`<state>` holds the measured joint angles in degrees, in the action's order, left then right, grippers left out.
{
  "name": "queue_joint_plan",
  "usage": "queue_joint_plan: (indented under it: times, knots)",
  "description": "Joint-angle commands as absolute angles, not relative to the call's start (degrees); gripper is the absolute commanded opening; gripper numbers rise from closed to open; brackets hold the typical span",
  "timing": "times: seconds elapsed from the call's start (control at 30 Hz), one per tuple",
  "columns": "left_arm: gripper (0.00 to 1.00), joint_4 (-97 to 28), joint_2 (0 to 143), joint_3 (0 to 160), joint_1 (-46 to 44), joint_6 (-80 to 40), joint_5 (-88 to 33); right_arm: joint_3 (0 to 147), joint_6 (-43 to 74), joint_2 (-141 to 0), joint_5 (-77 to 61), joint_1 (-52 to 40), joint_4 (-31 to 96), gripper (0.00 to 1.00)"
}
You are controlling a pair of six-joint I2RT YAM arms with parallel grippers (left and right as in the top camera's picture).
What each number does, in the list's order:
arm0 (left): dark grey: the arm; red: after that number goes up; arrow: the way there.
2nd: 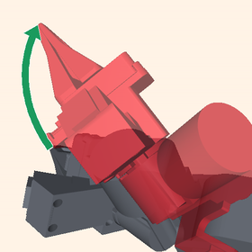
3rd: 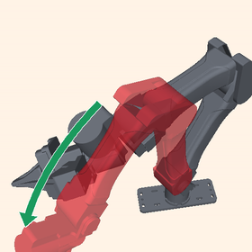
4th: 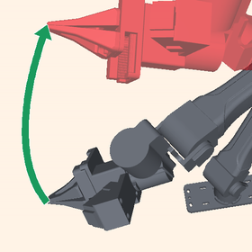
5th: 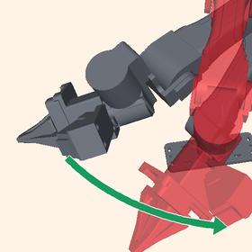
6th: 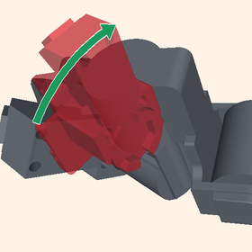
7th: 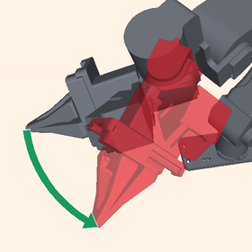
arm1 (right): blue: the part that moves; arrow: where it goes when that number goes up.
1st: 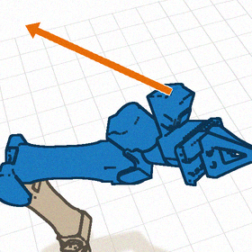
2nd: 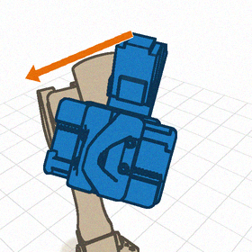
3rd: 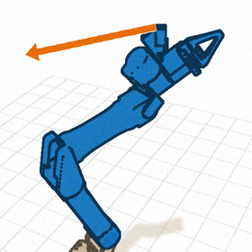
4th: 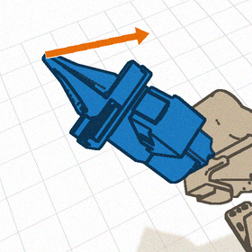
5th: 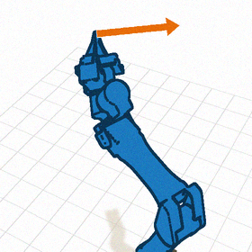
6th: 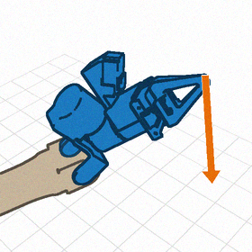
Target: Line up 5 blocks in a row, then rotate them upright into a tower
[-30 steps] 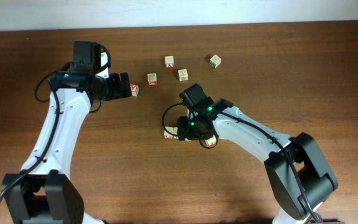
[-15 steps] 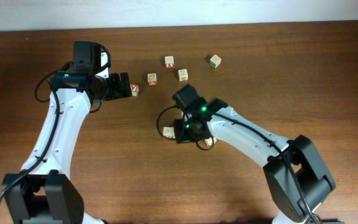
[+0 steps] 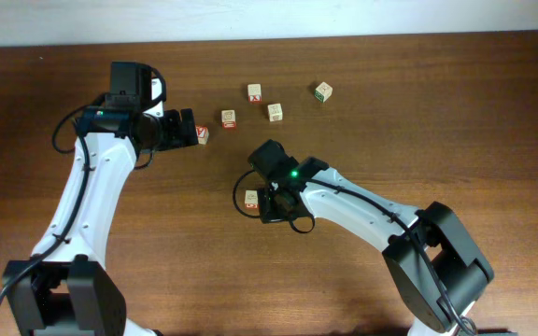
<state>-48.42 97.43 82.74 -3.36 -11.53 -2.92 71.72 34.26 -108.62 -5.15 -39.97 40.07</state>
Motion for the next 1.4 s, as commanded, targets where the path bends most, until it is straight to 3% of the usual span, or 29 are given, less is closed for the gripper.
queue_joint_plan:
  times: [0.0, 0.47, 0.73, 1.03, 1.37]
  knots:
    - [0.99, -48.4, 96.4, 83.4, -3.2, -10.6, -2.5, 71.1, 34.6, -109.1, -3.8, -40.0, 39.8, 0.04]
    - [0.99, -48.5, 96.4, 83.4, -3.2, -10.6, -2.5, 72.8, 31.7, -108.2, -3.8, -40.0, 39.2, 0.04]
    - [0.99, -48.6, 96.4, 83.4, -3.2, -10.6, -2.5, 76.3, 32.0, -97.4, -1.6, -35.7, 50.2, 0.04]
    - [0.99, -48.6, 96.4, 83.4, -3.2, -10.6, -2.5, 69.1, 32.0, -98.8, 0.9, -26.8, 52.8, 0.04]
    - [0.99, -48.6, 96.4, 83.4, -3.2, -10.6, -2.5, 67.2, 32.6, -103.3, -0.4, -26.6, 50.5, 0.04]
